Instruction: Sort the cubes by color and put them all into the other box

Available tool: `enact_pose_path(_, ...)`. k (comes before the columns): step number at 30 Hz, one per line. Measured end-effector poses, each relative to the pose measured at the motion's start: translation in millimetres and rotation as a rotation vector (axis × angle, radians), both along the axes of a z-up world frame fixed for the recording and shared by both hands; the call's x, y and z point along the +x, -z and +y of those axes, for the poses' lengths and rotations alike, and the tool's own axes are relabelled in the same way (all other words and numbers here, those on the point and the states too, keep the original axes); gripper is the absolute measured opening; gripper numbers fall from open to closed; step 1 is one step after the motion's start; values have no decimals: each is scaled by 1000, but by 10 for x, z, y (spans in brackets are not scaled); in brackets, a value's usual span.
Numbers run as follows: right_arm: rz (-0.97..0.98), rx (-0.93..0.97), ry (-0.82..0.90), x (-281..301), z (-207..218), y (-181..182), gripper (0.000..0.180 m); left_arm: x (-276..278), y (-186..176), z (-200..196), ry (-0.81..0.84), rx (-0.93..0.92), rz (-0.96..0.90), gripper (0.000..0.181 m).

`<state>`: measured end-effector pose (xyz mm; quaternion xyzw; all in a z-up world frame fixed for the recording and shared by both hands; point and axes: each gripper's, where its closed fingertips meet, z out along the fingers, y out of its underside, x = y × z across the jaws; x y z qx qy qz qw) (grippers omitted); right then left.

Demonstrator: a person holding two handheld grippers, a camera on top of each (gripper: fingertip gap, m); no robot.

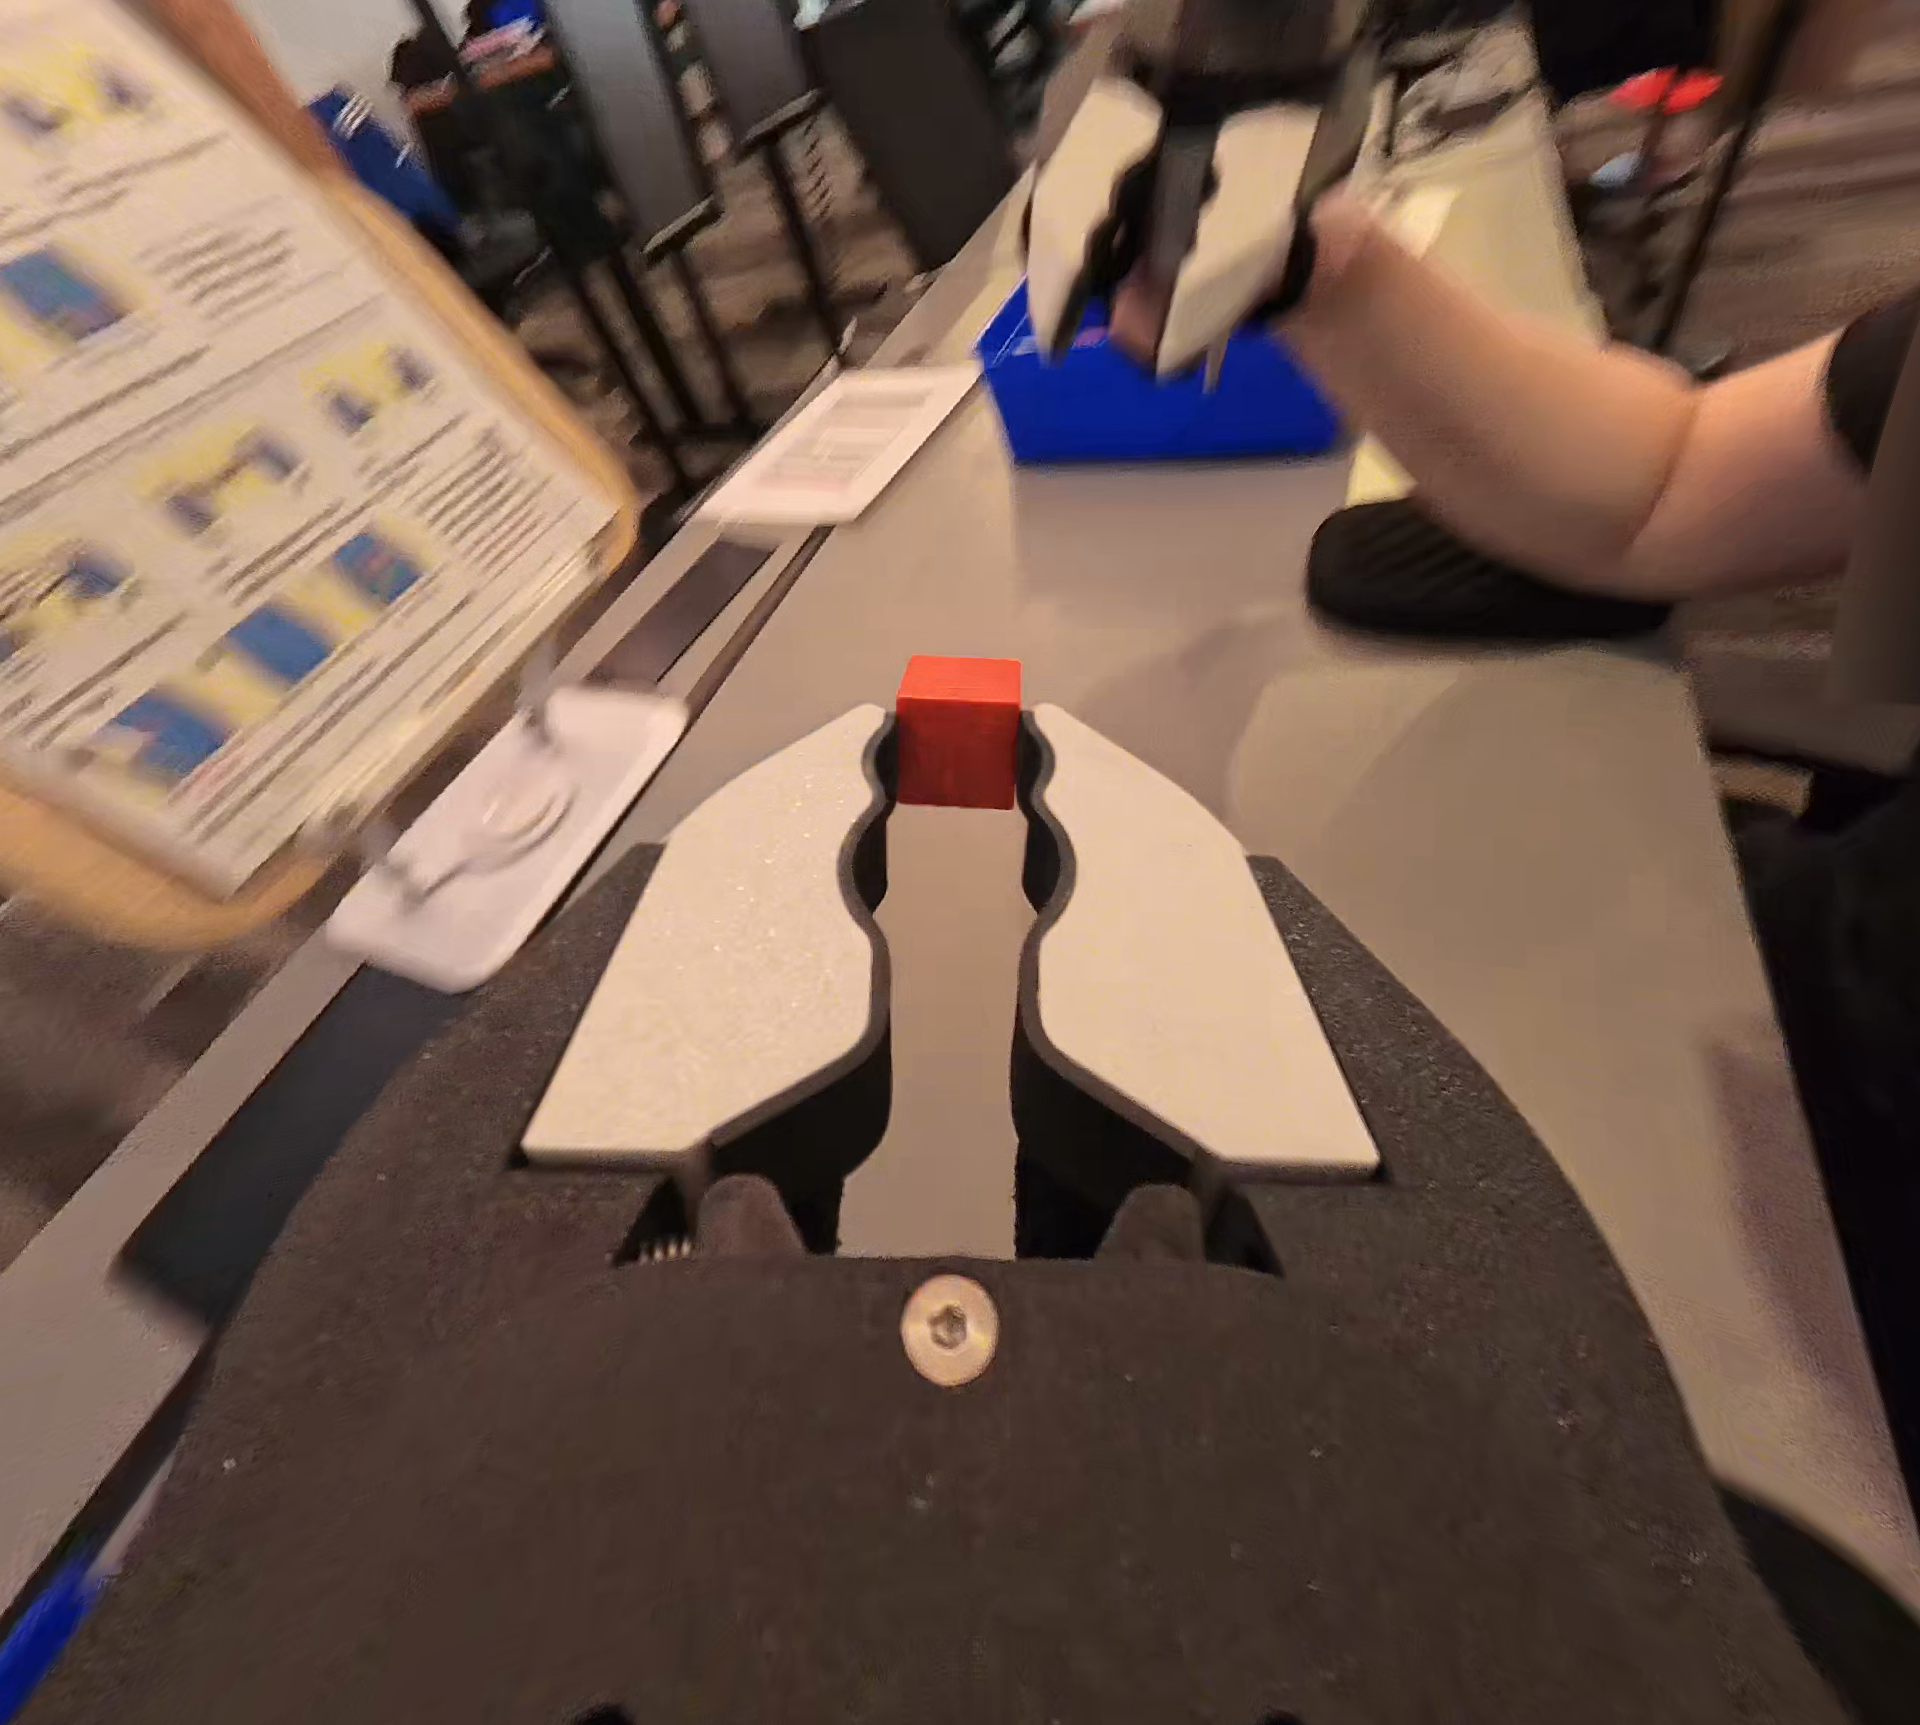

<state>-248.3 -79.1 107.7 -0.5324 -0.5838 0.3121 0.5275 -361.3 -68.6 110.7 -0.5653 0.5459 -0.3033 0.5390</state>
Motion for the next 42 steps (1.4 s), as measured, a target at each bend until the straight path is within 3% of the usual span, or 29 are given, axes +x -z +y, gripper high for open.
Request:
enact_pose_path(5, 135, -416, -113, -154, -152, -106, 36, 782, -189, -48, 115, 244, -67, 21)
enact_pose_path(10, 386, -738, -50, 100, 121, -325, 42, 1114, -331, -55, 167, 294, -165, 21)
enact_pose_path(14, 498, -1004, -169, 85, 166, -329, 48, 1180, -251, -27, 156, 329, -145, 21)
enact_pose_path(18, 402, -1065, -203, -87, 112, -136, 47, 1179, -204, -18, 151, 330, -138, 21)
enact_pose_path(20, 442, -1046, -271, -114, 54, -223, 25, 1182, -163, -42, 175, 309, -133, 21)
enact_pose_path(27, 420, -1016, -208, -73, 117, -139, 21, 1158, -83, -18, 150, 272, -154, 23)
enact_pose_path(31, 436, -929, -134, 227, 157, -290, 22, 1030, -219, 6, 108, 273, -197, 27)
enact_pose_path(34, 446, -796, -2, 715, 133, -508, 21, 874, -335, 29, 68, 285, -223, 26)
enact_pose_path(36, 400, -676, 249, 1260, 261, -525, 22, 773, -358, 60, 42, 304, -214, 24)
enact_pose_path(40, 6, -640, 1102, 3173, 748, 112, 21, 633, -431, 122, -4, 326, -227, 22)
enact_pose_path(42, -180, -803, 1303, 3974, 726, 537, 22, 608, -450, 128, -7, 328, -232, 20)
